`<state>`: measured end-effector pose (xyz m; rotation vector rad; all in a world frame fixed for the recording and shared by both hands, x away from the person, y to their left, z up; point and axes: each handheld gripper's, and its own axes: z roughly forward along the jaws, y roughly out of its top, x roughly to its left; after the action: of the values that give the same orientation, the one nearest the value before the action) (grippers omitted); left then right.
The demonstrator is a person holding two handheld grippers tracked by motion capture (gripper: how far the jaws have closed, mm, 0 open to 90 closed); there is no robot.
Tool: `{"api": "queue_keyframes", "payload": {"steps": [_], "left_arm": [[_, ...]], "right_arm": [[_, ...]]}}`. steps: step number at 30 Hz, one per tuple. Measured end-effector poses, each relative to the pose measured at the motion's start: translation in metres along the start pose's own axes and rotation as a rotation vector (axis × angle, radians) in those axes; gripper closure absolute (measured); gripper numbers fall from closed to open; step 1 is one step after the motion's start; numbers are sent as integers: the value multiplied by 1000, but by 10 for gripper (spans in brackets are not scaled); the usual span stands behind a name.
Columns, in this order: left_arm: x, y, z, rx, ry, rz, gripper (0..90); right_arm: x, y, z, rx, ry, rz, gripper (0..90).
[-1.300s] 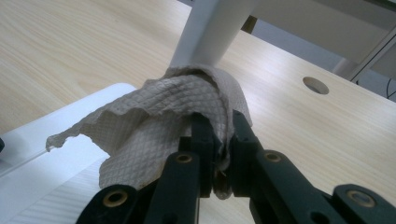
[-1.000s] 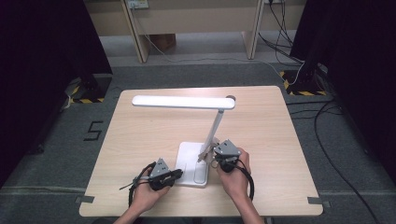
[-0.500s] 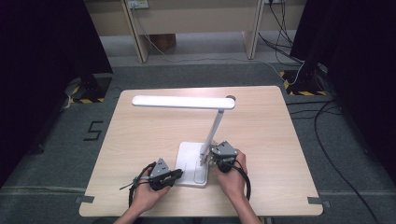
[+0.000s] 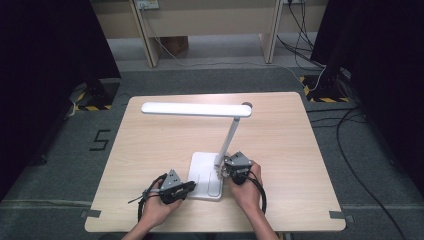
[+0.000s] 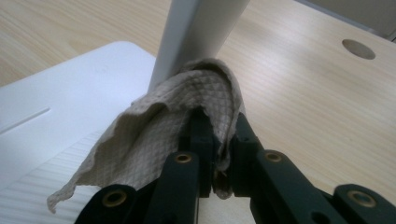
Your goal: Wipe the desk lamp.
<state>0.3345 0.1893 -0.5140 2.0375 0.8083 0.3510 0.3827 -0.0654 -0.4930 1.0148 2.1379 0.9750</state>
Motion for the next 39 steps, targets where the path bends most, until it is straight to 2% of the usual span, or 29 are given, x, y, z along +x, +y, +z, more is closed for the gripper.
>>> {"api": "queue_keyframes", "payload": {"steps": [7, 14, 21, 39], "left_arm": [[0, 0, 0, 0, 0, 0, 828], [0, 0, 0, -1, 1, -1, 828], [0, 0, 0, 0, 1, 0, 828], [0, 0, 0, -3, 2, 0, 828]], "right_arm": [[4, -7, 7, 25, 20, -19, 837], [4, -9, 7, 26, 34, -38, 837], [7, -10, 3, 38, 50, -47, 840], [15, -18, -11, 62, 126, -115, 845]]}}
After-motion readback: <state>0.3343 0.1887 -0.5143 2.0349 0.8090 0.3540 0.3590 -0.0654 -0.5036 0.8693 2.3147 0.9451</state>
